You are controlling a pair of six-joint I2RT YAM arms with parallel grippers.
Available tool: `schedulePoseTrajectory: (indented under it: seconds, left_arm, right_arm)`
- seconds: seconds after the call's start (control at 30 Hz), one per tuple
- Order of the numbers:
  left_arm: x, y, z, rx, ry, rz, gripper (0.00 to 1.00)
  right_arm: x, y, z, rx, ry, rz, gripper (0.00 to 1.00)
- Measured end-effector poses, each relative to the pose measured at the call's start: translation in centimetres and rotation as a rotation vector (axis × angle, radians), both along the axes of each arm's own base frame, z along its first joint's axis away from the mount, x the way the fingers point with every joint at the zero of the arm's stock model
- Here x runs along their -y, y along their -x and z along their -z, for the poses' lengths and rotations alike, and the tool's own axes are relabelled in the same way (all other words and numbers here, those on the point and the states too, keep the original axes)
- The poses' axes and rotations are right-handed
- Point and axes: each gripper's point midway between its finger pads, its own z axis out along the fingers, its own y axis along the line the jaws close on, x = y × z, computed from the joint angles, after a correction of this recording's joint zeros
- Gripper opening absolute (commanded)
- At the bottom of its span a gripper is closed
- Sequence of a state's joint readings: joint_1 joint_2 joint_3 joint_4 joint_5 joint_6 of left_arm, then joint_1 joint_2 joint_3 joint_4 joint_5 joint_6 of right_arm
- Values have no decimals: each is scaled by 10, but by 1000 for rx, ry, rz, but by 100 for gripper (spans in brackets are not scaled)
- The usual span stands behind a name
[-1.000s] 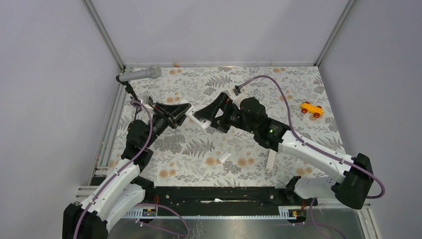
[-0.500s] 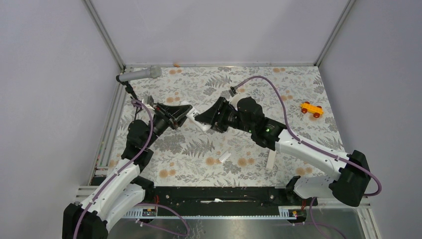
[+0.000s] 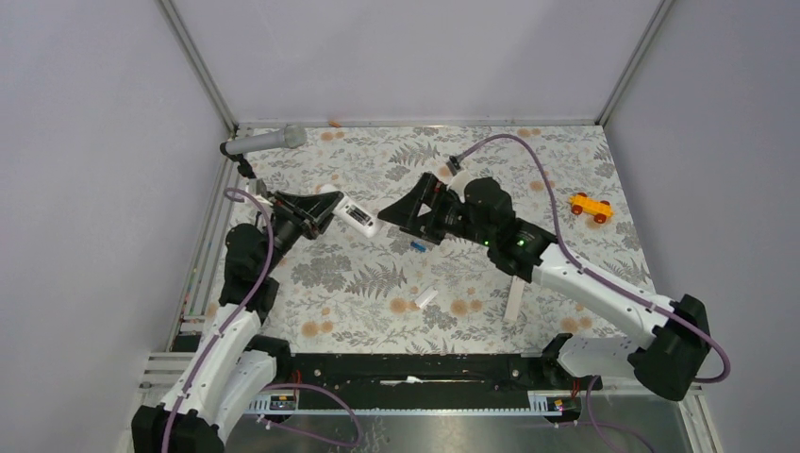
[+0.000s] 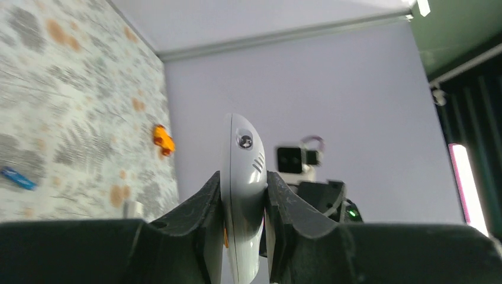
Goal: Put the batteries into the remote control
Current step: Load the battery into the remote control, then adjust the battery cover at the center of the board.
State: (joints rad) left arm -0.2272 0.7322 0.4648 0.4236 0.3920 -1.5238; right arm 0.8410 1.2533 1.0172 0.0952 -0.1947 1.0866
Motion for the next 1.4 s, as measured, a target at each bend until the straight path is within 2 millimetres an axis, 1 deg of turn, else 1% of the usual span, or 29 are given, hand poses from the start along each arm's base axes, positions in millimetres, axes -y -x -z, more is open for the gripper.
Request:
schedulePoseTrajectory:
  seconds: [0.1, 0.2, 0.23, 0.27, 0.33, 0.37, 0.4, 0.47, 0.5, 0.53, 0.6, 0.67, 0.77, 0.9, 1.1, 1.2, 1.4]
  left_arm:
    - [-22, -11, 16, -18, -74, -65, 0]
    - [-43, -17, 31, -36, -142, -113, 0]
    - [-47, -17, 34, -37, -156, -122, 0]
    - [-51, -15, 40, -37, -175, -128, 0]
    - [-53, -11, 49, -48, -206, -122, 0]
    - [-52, -9, 53, -55, -221, -113, 0]
    - [-51, -6, 58, -62, -236, -105, 0]
    - [-51, -4, 62, -69, -250, -97, 0]
    - [-50, -3, 63, -69, -258, -94, 0]
    - [-51, -3, 64, -69, -266, -94, 0]
    - [-51, -2, 69, -79, -282, -94, 0]
    - [-51, -2, 75, -96, -294, -91, 0]
    - [-52, -2, 76, -98, -299, -91, 0]
    - [-52, -2, 76, -97, -299, -91, 0]
    - [-53, -3, 77, -102, -300, -97, 0]
    - [-53, -3, 80, -116, -302, -101, 0]
    - [-57, -3, 91, -158, -322, -111, 0]
  right_arm:
    - [24, -4, 0, 77, 75, 22, 100]
    - [54, -6, 15, 192, 261, 34, 99]
    - [63, -7, 24, 222, 338, 24, 91]
    - [71, -7, 35, 238, 410, 8, 81]
    - [84, -5, 67, 234, 575, -55, 48]
    - [89, -3, 86, 210, 653, -96, 38]
    - [94, -1, 103, 188, 716, -136, 31]
    - [104, 8, 142, 111, 838, -225, 28]
    - [110, 15, 164, 65, 892, -276, 27]
    - [116, 23, 180, 28, 928, -320, 26]
    - [128, 40, 205, -34, 972, -387, 26]
    - [137, 55, 222, -89, 996, -436, 25]
    - [137, 65, 236, -136, 1010, -482, 26]
    - [128, 75, 251, -172, 1007, -539, 27]
    - [115, 91, 280, -234, 1035, -609, 30]
    - [102, 83, 279, -212, 1016, -584, 31]
    - [74, 45, 278, -133, 996, -464, 33]
